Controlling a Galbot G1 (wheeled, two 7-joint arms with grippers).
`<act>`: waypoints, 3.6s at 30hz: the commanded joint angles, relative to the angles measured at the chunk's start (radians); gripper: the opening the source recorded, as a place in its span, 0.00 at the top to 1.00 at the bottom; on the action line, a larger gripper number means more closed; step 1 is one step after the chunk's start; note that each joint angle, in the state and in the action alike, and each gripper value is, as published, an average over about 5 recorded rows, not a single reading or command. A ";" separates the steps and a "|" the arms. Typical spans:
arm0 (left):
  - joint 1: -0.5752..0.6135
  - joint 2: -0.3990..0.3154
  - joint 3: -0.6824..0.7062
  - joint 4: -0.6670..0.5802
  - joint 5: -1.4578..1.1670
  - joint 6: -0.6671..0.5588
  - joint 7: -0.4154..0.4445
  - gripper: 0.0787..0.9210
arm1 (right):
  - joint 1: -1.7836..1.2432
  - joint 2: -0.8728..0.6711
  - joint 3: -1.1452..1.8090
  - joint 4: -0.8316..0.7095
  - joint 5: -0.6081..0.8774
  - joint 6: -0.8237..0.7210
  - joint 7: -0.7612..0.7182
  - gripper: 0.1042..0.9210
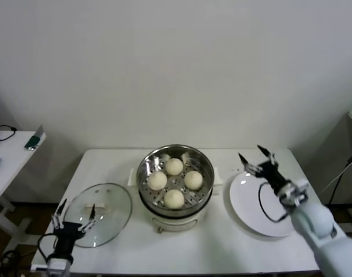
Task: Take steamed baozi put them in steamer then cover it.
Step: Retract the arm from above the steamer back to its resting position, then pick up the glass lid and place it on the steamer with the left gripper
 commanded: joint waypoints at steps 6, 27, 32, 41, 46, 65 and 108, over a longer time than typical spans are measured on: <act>0.024 0.077 -0.012 0.128 0.834 -0.052 -0.289 0.12 | -0.440 0.241 0.256 -0.008 -0.162 0.294 -0.008 0.12; -0.186 -0.021 0.064 0.390 1.186 0.045 -0.348 0.12 | -0.438 0.275 0.237 -0.029 -0.177 0.335 -0.008 0.12; -0.269 -0.025 0.072 0.473 1.223 0.066 -0.337 0.12 | -0.453 0.282 0.244 -0.022 -0.178 0.343 -0.007 0.12; -0.375 -0.025 0.080 0.580 1.246 0.108 -0.322 0.12 | -0.469 0.302 0.258 -0.016 -0.183 0.355 -0.006 0.12; -0.378 -0.026 0.079 0.579 1.230 0.113 -0.320 0.19 | -0.466 0.318 0.251 -0.028 -0.194 0.360 -0.007 0.12; -0.316 -0.022 0.073 0.437 1.110 0.123 -0.290 0.84 | -0.455 0.334 0.248 -0.032 -0.201 0.357 -0.004 0.12; -0.539 -0.161 0.692 -0.126 1.349 0.616 0.342 0.93 | -0.456 0.328 0.233 -0.040 -0.218 0.390 -0.001 0.12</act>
